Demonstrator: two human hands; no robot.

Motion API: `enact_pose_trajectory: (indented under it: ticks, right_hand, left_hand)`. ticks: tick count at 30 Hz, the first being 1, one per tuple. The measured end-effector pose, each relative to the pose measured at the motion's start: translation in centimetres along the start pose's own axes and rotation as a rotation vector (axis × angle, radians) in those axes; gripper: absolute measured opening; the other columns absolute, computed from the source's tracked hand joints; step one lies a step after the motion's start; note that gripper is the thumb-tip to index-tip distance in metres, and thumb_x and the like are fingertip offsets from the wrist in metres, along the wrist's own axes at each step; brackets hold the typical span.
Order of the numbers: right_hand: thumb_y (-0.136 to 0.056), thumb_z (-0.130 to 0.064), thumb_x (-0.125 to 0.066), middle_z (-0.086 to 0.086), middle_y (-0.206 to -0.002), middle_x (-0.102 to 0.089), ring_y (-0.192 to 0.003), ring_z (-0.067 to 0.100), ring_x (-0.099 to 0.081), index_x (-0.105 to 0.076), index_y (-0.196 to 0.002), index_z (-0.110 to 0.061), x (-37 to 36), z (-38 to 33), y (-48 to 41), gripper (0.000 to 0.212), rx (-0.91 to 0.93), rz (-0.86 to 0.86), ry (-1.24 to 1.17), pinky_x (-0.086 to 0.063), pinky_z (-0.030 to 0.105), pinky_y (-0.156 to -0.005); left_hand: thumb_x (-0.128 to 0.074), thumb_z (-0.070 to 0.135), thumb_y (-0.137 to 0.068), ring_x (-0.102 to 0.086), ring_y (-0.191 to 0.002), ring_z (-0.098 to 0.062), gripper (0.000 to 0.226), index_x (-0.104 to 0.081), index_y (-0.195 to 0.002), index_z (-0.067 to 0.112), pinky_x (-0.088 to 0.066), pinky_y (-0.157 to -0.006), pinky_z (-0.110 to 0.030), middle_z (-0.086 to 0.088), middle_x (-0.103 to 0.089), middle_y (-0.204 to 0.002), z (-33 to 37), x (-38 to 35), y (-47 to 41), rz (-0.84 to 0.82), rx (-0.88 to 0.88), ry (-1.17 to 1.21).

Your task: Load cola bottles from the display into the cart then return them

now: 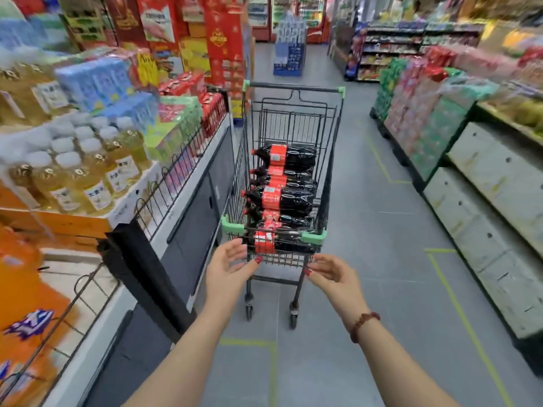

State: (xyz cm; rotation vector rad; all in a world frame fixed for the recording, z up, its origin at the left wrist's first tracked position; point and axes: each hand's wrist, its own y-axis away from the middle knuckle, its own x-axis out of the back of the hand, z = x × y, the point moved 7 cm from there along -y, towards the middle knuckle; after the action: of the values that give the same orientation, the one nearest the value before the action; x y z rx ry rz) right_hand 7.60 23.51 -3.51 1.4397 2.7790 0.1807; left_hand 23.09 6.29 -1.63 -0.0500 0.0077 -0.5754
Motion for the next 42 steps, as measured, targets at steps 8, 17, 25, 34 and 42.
enact_pose_trajectory:
  ticks: [8,17,25,34,42]
  right_hand:
    - [-0.080,0.003,-0.070,0.012,-0.097,-0.066,-0.087,0.019,-0.062,-0.062,-0.105,-0.012,-0.9,1.7,-9.3,0.030,-0.081,0.084,-0.029,-0.052,0.013,-0.071]
    - [-0.080,0.004,-0.070,0.006,-0.096,-0.064,-0.084,0.016,-0.060,-0.059,-0.110,-0.011,-1.1,3.1,-22.4,0.035,-0.134,0.064,-0.039,-0.053,0.013,-0.068]
    - [-0.078,0.000,-0.073,0.009,-0.101,-0.062,-0.091,0.020,-0.060,-0.057,-0.110,-0.015,-1.1,5.1,-33.7,0.038,-0.245,0.002,0.019,-0.052,0.017,-0.068]
    - [-0.079,-0.008,-0.075,0.008,-0.111,-0.059,-0.097,0.019,-0.060,-0.054,-0.121,-0.013,-2.8,7.3,-43.0,0.047,-0.392,0.031,0.071,-0.053,0.030,-0.085]
    - [-0.080,-0.018,-0.076,0.006,-0.130,-0.051,-0.107,0.017,-0.053,-0.046,-0.132,-0.018,-4.9,10.1,-52.7,0.060,-0.493,0.112,0.179,-0.052,0.035,-0.089]
  left_hand:
    - [-0.073,-0.004,-0.080,-0.062,-0.102,-0.016,0.044,-0.058,-0.120,0.007,-0.051,-0.078,-0.011,-0.003,-0.065,-0.109,-3.1,-2.5,-10.3,-0.050,0.112,-0.017]
    - [-0.074,-0.003,-0.080,-0.062,-0.104,-0.015,0.045,-0.058,-0.118,0.013,-0.050,-0.078,-0.015,-0.003,-0.065,-0.111,-7.8,-6.8,-20.9,-0.011,0.249,-0.041]
    - [-0.075,0.004,-0.081,-0.060,-0.111,-0.016,0.049,-0.055,-0.125,0.014,-0.046,-0.092,-0.025,-0.001,-0.064,-0.117,-10.5,-11.5,-31.4,0.037,0.373,-0.031]
    - [-0.073,0.011,-0.083,-0.059,-0.100,-0.010,0.048,-0.052,-0.125,0.016,-0.044,-0.079,-0.023,0.002,-0.060,-0.114,-16.5,-12.1,-40.5,0.110,0.603,0.023]
    - [-0.076,0.015,-0.082,-0.053,-0.118,-0.021,0.065,-0.044,-0.138,0.010,-0.040,-0.097,-0.032,-0.008,-0.052,-0.135,-24.4,-12.6,-50.1,0.130,0.818,0.012]
